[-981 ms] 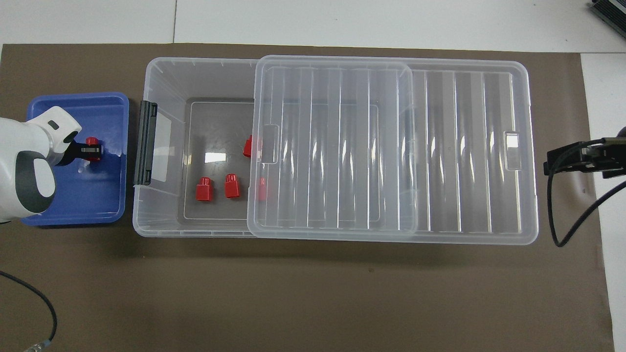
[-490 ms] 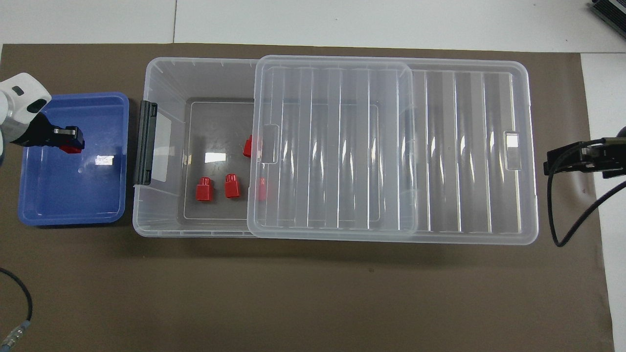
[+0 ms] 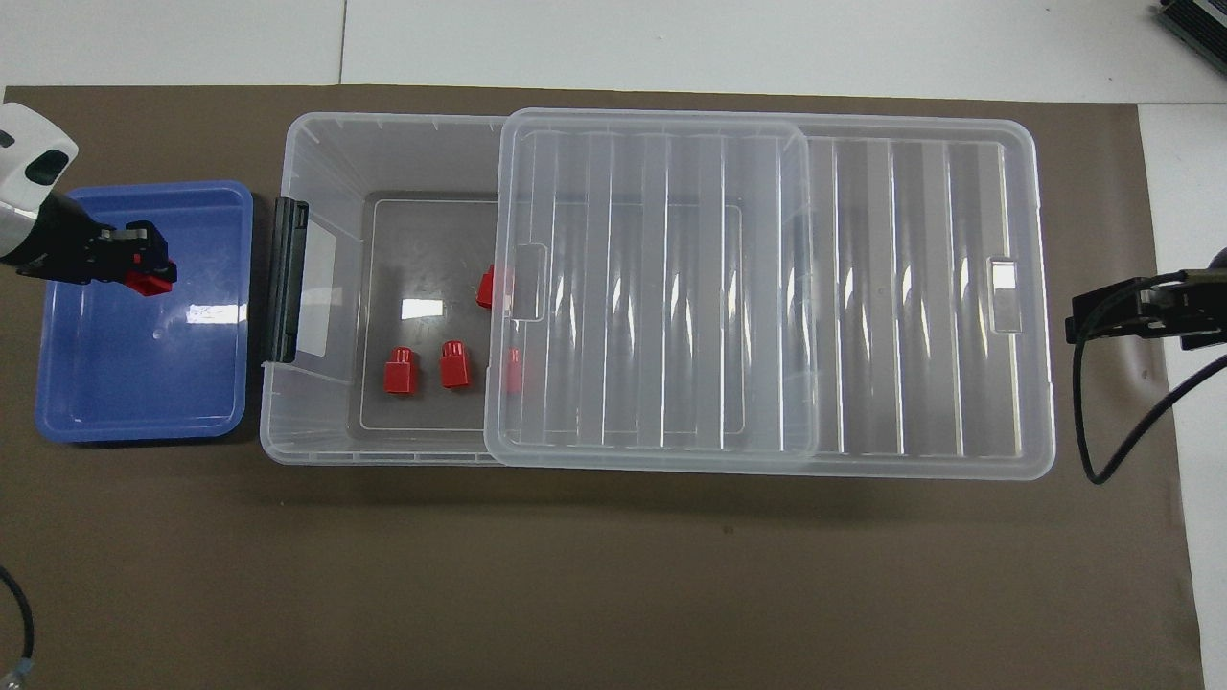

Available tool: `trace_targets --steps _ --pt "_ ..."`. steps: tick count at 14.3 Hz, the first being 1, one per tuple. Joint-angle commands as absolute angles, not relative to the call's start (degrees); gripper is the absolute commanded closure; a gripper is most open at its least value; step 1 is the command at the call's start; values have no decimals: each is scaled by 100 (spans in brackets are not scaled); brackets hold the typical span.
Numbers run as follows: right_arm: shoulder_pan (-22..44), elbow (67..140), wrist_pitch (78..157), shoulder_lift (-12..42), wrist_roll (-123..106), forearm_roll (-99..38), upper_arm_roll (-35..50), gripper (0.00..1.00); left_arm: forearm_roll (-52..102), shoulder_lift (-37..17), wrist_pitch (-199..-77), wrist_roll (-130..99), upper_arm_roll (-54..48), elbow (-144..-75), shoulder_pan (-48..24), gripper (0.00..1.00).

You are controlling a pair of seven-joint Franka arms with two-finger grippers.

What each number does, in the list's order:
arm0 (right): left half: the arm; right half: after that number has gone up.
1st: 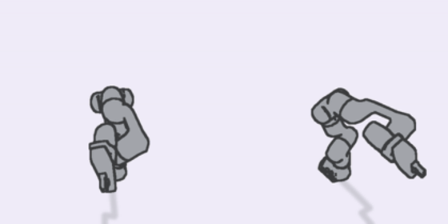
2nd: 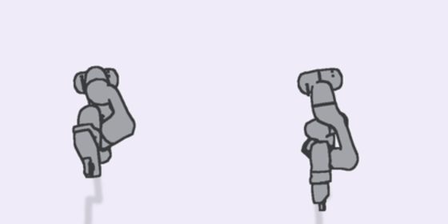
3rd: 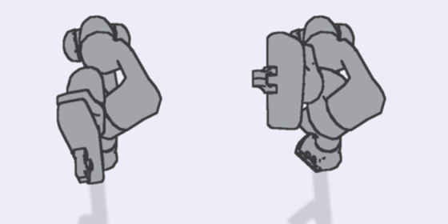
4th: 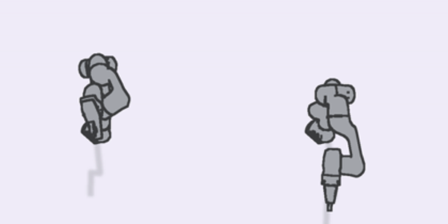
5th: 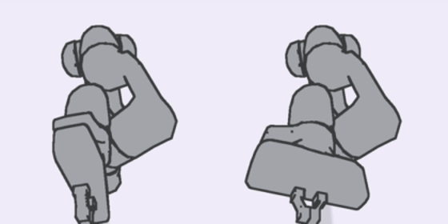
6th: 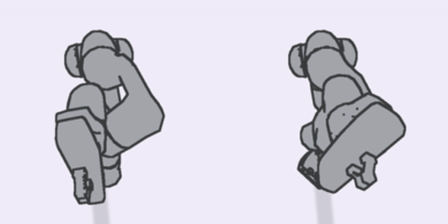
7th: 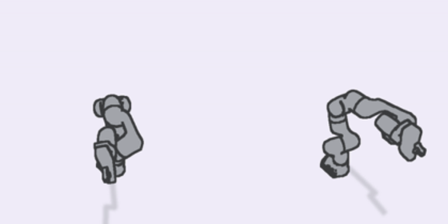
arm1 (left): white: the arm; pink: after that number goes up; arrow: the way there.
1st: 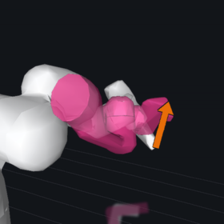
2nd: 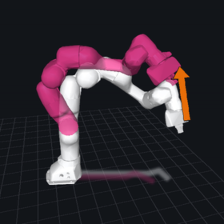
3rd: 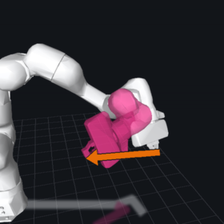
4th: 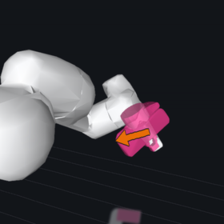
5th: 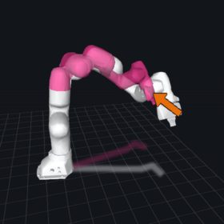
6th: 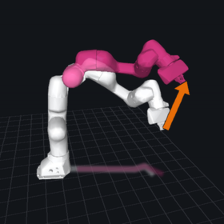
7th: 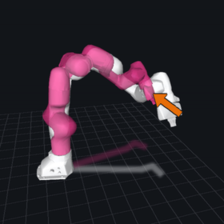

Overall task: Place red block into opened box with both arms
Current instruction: 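Carry the red block over the open clear box with the left gripper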

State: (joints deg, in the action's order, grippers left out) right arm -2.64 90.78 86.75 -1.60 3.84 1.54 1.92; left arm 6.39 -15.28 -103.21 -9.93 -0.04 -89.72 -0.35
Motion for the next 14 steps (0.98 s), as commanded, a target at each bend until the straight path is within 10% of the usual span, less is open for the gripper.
trace_targets --steps 1,14 --pt "-334 9149 8710 -211 501 70 237 0 694 -1582 -10204 -2254 -9 -8833 -657 100" --pt "-334 9149 8710 -211 448 70 211 0 -182 -1932 -12339 -3665 9 -9571 -1880 100"
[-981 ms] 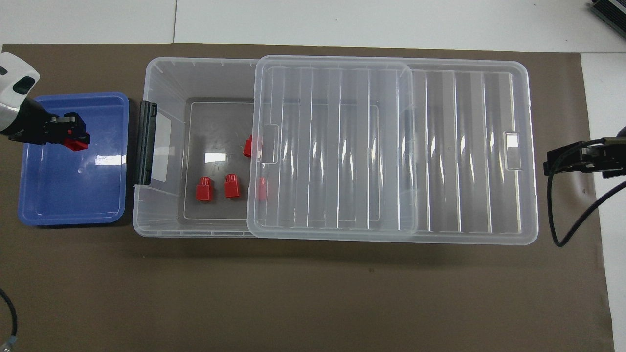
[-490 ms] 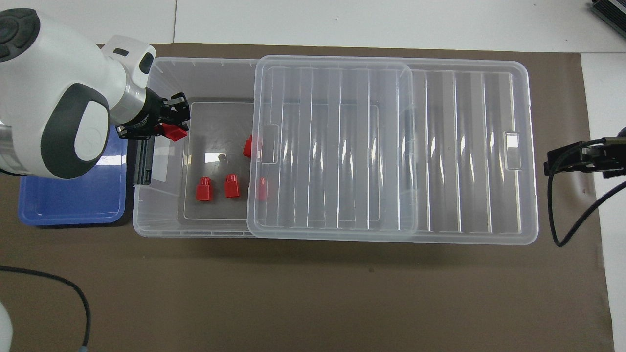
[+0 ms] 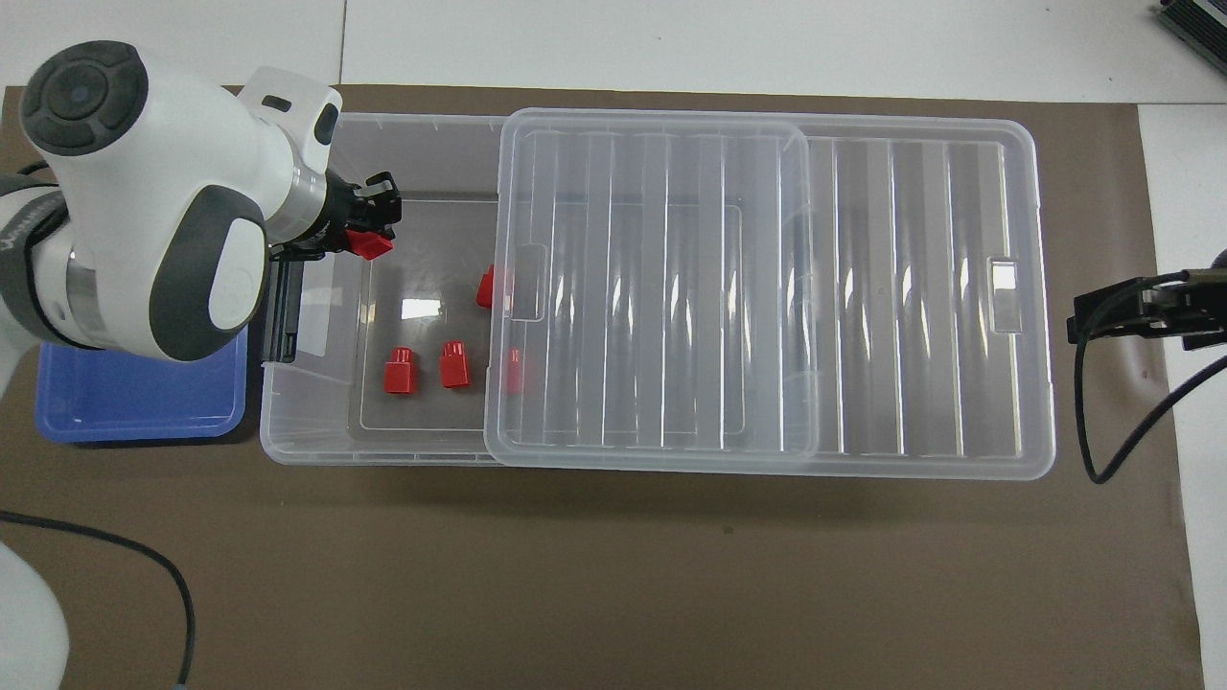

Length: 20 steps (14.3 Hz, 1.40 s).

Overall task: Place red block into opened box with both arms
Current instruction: 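Carry the red block over the open clear box with the left gripper, then lower the red block into the clear box and open the left gripper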

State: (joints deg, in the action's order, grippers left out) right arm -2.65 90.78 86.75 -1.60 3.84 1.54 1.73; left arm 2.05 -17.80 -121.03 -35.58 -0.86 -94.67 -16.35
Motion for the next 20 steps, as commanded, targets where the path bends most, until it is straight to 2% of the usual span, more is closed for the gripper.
trace_targets --steps 1,2,6,20 --pt "-334 9149 8710 -211 457 70 211 0 -359 -2099 -12383 -3709 9 -9580 -1950 100" --pt "-334 9149 8710 -211 457 70 211 0 -404 -2240 -12558 -3813 17 -9632 -2021 100" --pt "-325 9149 8710 -211 474 70 202 0 -649 -2233 -13315 -3902 18 -10422 -2109 100" --pt "-316 9290 8947 -255 527 70 202 0 -694 -2347 -14229 -3902 97 -10845 -2021 100"
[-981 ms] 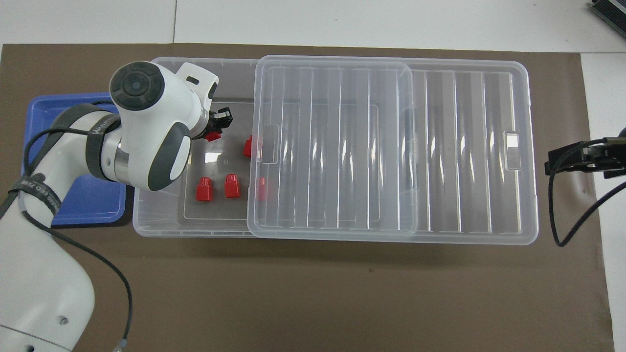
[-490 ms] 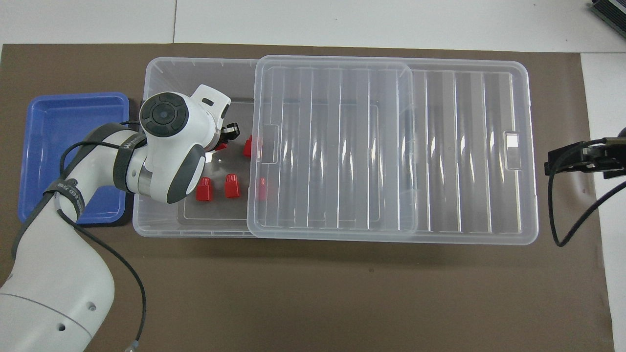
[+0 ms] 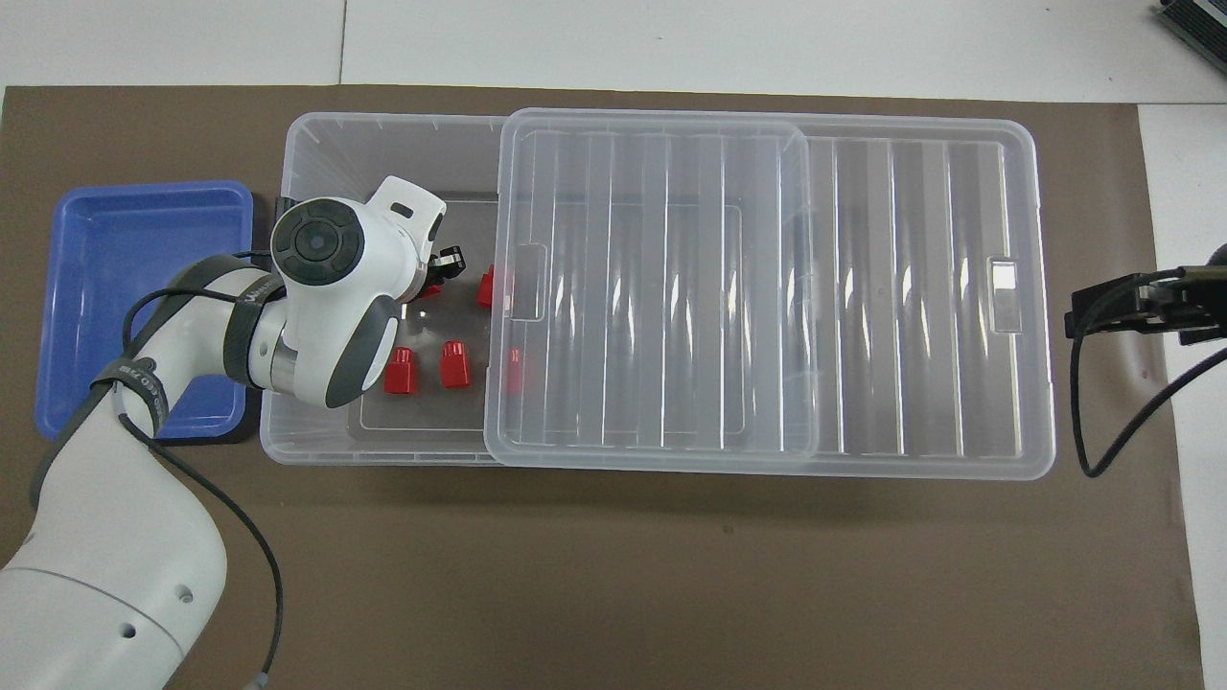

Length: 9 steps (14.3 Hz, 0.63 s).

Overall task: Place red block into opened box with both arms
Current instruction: 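Lower the red block into the clear box and open the left gripper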

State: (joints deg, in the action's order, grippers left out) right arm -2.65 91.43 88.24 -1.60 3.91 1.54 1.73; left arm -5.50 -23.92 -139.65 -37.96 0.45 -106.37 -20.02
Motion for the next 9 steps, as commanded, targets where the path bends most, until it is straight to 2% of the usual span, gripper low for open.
trace_targets --steps 1,7,8,9 --pt "-316 9290 8947 -255 519 70 202 0 -694 -2347 -14247 -3894 97 -10863 -2021 100" --pt "-325 9404 9333 -264 466 70 193 2 -694 -2355 -14361 -3902 97 -10916 -2021 100" --pt "-334 9448 9421 -264 457 70 185 6 -694 -2364 -14387 -3894 97 -10916 -2021 100" --pt "-334 9448 9465 -246 448 79 150 17 -694 -2399 -14466 -3894 97 -10942 -2021 100"
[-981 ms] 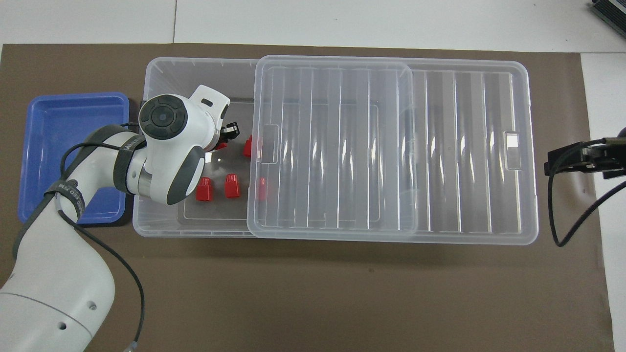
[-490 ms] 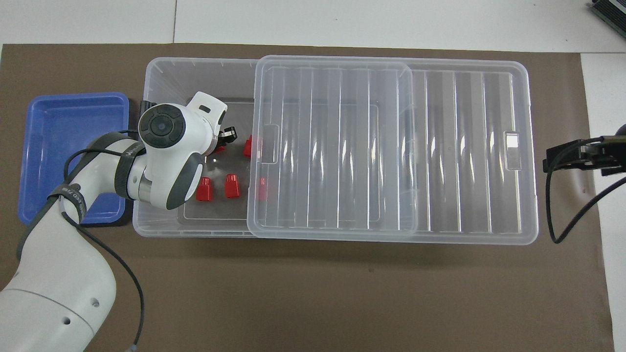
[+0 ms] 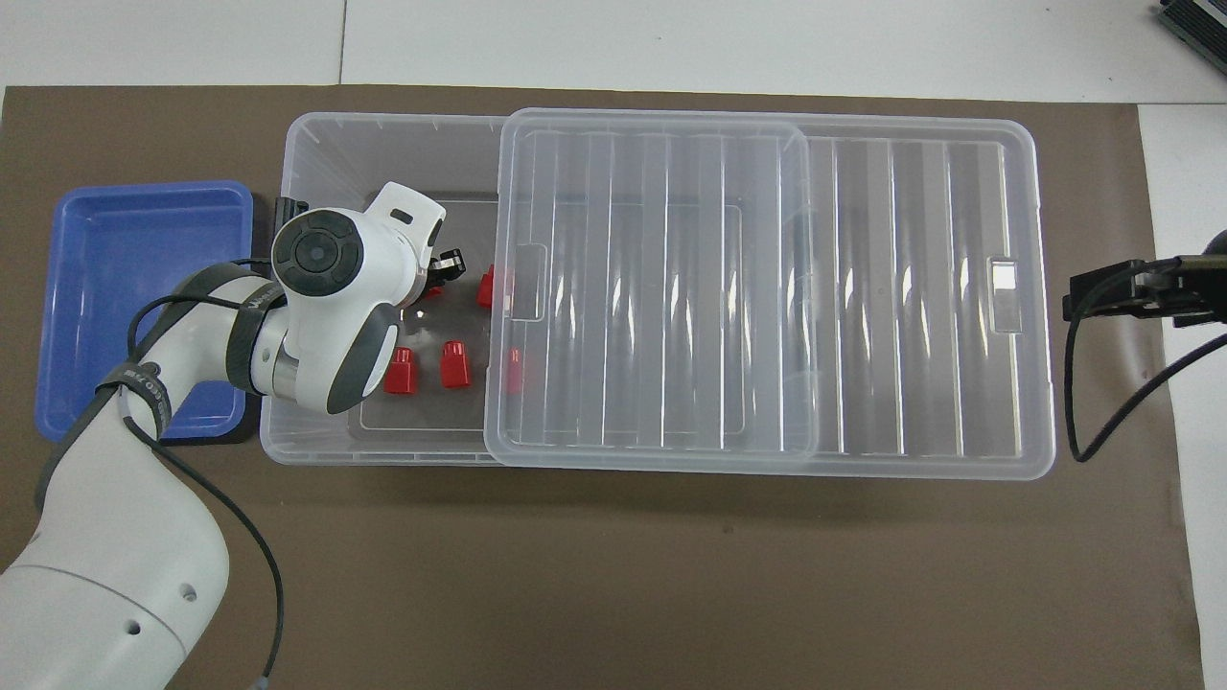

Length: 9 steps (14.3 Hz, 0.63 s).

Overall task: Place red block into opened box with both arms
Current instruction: 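Lower the red block into the clear box and open the left gripper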

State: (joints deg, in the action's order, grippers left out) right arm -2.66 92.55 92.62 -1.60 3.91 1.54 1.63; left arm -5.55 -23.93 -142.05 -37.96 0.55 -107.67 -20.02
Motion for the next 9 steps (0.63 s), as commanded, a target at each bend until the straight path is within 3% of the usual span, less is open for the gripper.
trace_targets --steps 1,2,4,5,6,7,9 --pt "-351 9448 9492 -211 448 88 149 27 -694 -2408 -14510 -3902 105 -10977 -2021 100" --pt "-360 9448 9553 -176 440 123 141 41 -720 -2408 -14511 -3894 105 -10986 -2021 100" --pt "-395 9492 9798 -97 422 141 97 59 -791 -2408 -14502 -3894 105 -10986 -2013 100" --pt "-396 9492 9965 -27 422 141 36 61 -800 -2408 -14511 -3885 105 -10986 -2013 84" --pt "-396 9492 10045 61 404 141 -8 67 -800 -2408 -14502 -3885 105 -10986 -2013 49" --pt "-413 9492 10150 122 396 141 -26 67 -800 -2408 -14502 -3885 105 -10986 -2013 28" --pt "-413 9475 10396 298 300 88 -149 67 -800 -2399 -14467 -3894 105 -10986 -2004 21"
